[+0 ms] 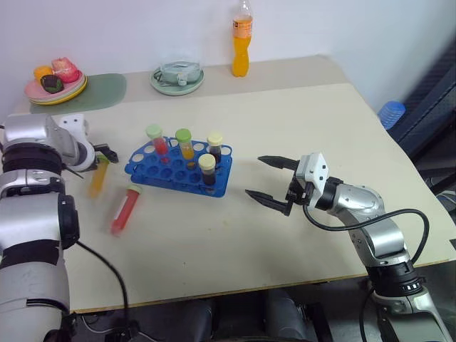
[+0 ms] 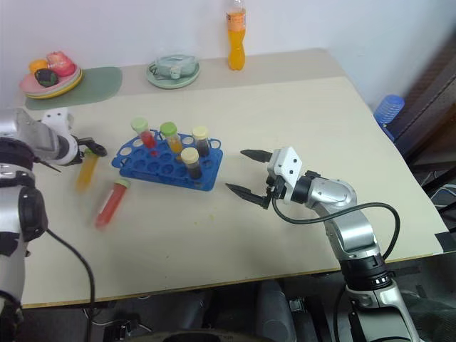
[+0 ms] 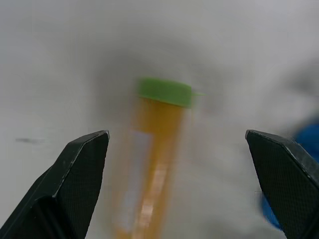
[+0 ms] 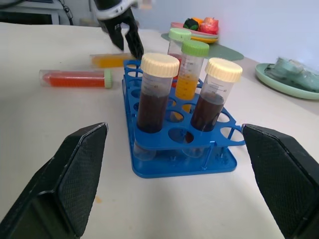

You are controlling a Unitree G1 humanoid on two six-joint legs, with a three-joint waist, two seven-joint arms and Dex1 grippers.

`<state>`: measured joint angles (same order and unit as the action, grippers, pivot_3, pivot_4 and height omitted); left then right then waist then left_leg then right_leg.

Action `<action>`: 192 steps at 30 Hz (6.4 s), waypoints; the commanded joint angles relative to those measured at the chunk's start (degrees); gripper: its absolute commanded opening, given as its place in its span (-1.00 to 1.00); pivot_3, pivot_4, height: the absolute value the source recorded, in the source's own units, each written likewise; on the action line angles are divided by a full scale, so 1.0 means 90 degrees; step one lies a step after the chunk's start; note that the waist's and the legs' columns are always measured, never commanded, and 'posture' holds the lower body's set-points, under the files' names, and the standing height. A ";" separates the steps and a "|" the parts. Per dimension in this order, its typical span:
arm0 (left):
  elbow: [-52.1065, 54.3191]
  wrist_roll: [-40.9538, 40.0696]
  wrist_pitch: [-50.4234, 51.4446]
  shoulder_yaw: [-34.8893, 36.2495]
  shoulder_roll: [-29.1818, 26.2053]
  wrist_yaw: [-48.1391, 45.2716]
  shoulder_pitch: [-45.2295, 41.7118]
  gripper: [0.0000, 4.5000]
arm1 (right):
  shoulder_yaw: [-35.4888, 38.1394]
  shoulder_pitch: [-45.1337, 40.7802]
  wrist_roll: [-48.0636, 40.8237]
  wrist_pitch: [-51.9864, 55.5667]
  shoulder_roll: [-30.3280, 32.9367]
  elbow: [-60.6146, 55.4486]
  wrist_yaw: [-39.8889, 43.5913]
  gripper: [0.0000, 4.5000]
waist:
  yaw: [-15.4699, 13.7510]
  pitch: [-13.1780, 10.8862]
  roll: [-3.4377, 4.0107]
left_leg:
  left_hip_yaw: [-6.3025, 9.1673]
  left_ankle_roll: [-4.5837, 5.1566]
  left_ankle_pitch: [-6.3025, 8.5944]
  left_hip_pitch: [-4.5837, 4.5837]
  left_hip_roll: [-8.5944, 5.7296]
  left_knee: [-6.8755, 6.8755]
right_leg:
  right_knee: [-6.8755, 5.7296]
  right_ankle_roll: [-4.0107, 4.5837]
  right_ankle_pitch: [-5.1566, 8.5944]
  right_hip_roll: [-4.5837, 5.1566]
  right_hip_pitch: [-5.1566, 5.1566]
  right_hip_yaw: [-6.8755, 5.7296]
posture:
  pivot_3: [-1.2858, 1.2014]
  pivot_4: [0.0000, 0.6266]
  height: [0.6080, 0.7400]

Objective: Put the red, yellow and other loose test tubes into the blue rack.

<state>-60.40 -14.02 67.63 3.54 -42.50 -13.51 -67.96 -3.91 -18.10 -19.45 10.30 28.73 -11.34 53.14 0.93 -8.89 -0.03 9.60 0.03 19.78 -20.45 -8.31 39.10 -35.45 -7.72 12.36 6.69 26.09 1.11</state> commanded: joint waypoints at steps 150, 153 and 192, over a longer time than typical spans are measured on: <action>0.6289 -0.0687 -1.0136 0.0304 0.3036 -0.2410 0.6070 0.84 | 0.0674 0.0034 -0.1360 0.0506 0.0436 -0.0857 0.0267 1.00 | -0.0191 0.0018 -0.0017 | -0.0019 0.0005 0.0002 0.0015 0.0002 0.0013 | 0.0012 0.0012 -0.0010 0.0013 -0.0017 -0.0005 | 0.03 -0.52 1.00; 0.6899 -0.1231 -0.9562 0.0506 0.2824 -0.2425 0.6227 0.84 | 0.0622 -0.0001 -0.1330 0.0443 0.0385 -0.0775 0.0289 1.00 | -0.0189 0.0018 -0.0017 | -0.0018 0.0005 0.0002 0.0014 0.0002 0.0013 | 0.0012 0.0012 -0.0010 0.0013 -0.0017 -0.0005 | 0.03 -0.52 1.00; 0.5929 -0.4186 0.2763 -0.0682 -0.1656 0.0130 0.2661 0.84 | 0.0331 -0.0004 -0.1111 -0.0082 -0.0031 -0.0352 0.0345 1.00 | -0.0144 0.0010 -0.0015 | -0.0013 0.0002 0.0002 0.0008 0.0002 -0.0001 | 0.0001 0.0014 -0.0009 0.0002 0.0007 -0.0001 | 0.03 -0.52 1.00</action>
<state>-5.88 -52.92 92.03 -1.37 -57.51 -12.95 -42.32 -1.74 -18.13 -29.28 9.71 28.23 -11.69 56.61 -0.37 -8.80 -0.16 9.48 0.04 19.80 -20.37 -8.29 39.08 -35.47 -7.59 12.28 6.71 26.17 1.11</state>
